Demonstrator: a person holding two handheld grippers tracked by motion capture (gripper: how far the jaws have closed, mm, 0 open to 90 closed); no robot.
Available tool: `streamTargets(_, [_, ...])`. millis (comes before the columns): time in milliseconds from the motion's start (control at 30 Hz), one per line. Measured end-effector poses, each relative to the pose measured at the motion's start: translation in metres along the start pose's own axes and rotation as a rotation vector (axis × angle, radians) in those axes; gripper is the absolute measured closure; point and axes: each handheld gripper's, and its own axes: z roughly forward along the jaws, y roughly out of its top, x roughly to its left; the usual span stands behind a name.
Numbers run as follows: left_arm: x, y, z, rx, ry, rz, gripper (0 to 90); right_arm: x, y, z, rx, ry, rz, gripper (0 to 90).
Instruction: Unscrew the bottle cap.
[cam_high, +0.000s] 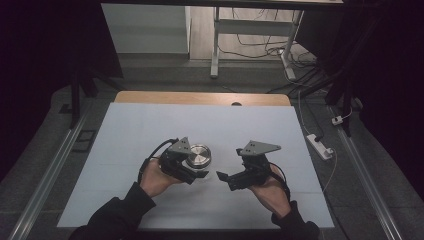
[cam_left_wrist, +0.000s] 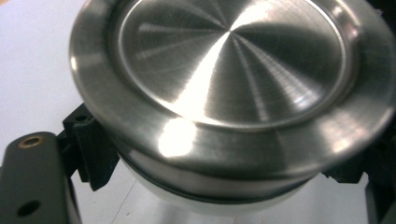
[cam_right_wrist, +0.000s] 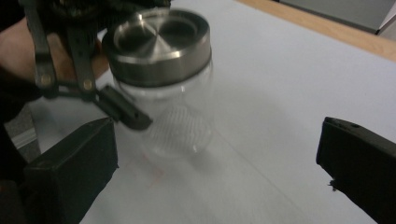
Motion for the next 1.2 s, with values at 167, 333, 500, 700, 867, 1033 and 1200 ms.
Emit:
streamTargets(167, [-0.001, 0.000, 0.001, 0.005, 0.005, 0.002, 14.9, 0.004, 0.010, 0.009, -0.003, 0.010, -0.010, 0.0])
streamTargets(333, [-0.002, 0.000, 0.003, 0.019, 0.012, 0.012, 14.9, 0.006, 0.022, 0.021, -0.025, 0.026, -0.011, 0.0])
streamTargets(500, [-0.003, 0.000, 0.006, 0.022, 0.025, 0.008, 15.0, 0.011, 0.029, 0.033, -0.023, 0.045, -0.019, 0.0])
streamTargets(700, [-0.004, 0.001, 0.008, 0.032, 0.034, 0.006, 15.0, 0.017, 0.036, 0.049, -0.001, 0.058, -0.034, 1.3])
streamTargets(867, [-0.006, 0.002, 0.009, 0.035, 0.034, 0.006, 15.0, 0.019, 0.038, 0.060, 0.013, 0.081, -0.058, 9.2])
streamTargets(1033, [-0.006, 0.002, 0.009, 0.043, 0.026, 0.011, 15.0, 0.019, 0.038, 0.063, 0.014, 0.109, -0.072, 19.4])
streamTargets(1200, [-0.005, 0.003, 0.007, 0.046, -0.036, 0.046, 15.0, 0.015, 0.039, 0.060, 0.023, 0.175, -0.112, 19.7])
